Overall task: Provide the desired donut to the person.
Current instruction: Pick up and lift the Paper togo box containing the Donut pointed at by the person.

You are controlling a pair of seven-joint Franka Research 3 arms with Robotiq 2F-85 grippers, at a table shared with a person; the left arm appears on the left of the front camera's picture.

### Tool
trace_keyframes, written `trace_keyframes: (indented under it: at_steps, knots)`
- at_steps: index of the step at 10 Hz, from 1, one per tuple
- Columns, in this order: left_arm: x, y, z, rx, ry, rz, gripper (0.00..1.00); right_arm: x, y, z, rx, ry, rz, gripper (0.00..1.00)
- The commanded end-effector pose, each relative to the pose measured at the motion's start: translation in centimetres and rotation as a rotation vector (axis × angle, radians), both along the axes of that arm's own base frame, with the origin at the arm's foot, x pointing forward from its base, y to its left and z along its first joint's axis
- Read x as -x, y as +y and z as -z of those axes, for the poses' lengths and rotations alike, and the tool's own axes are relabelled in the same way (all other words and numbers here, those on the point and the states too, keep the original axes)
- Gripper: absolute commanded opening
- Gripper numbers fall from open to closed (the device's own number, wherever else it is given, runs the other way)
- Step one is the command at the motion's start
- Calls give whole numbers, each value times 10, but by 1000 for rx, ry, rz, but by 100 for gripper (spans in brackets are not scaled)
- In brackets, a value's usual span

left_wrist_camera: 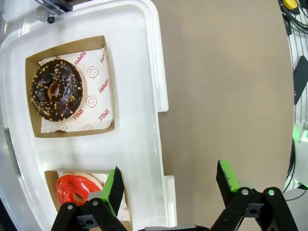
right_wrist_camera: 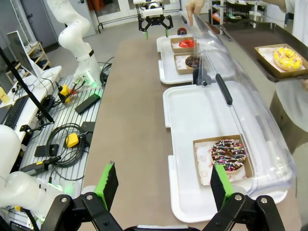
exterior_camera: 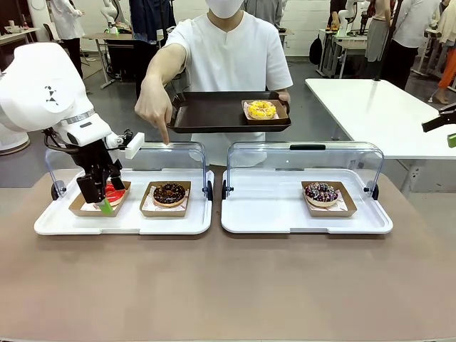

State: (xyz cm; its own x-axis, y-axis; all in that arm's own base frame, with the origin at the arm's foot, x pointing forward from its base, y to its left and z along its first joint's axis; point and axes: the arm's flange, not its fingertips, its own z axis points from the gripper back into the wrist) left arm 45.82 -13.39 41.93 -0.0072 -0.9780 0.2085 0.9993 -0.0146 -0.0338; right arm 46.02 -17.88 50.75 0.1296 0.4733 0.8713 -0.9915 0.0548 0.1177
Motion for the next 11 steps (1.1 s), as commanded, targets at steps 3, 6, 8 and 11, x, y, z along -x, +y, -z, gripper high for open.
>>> trace_keyframes:
  at_steps: [3,6,8,11]
  knots:
    - [2,-1,-5,22,12,-2,100,-2,2,1,-14,-3,23,100]
    - [-3,-18,0,-6,1,30,100,-2,2,1,-14,-3,23,100]
    - [-5,-33,3,-21,-34,60,100,-2,2,1,-14,-3,23,100]
    - [-9,-44,16,-68,-59,58,100,-2,2,1,-14,-3,23,100]
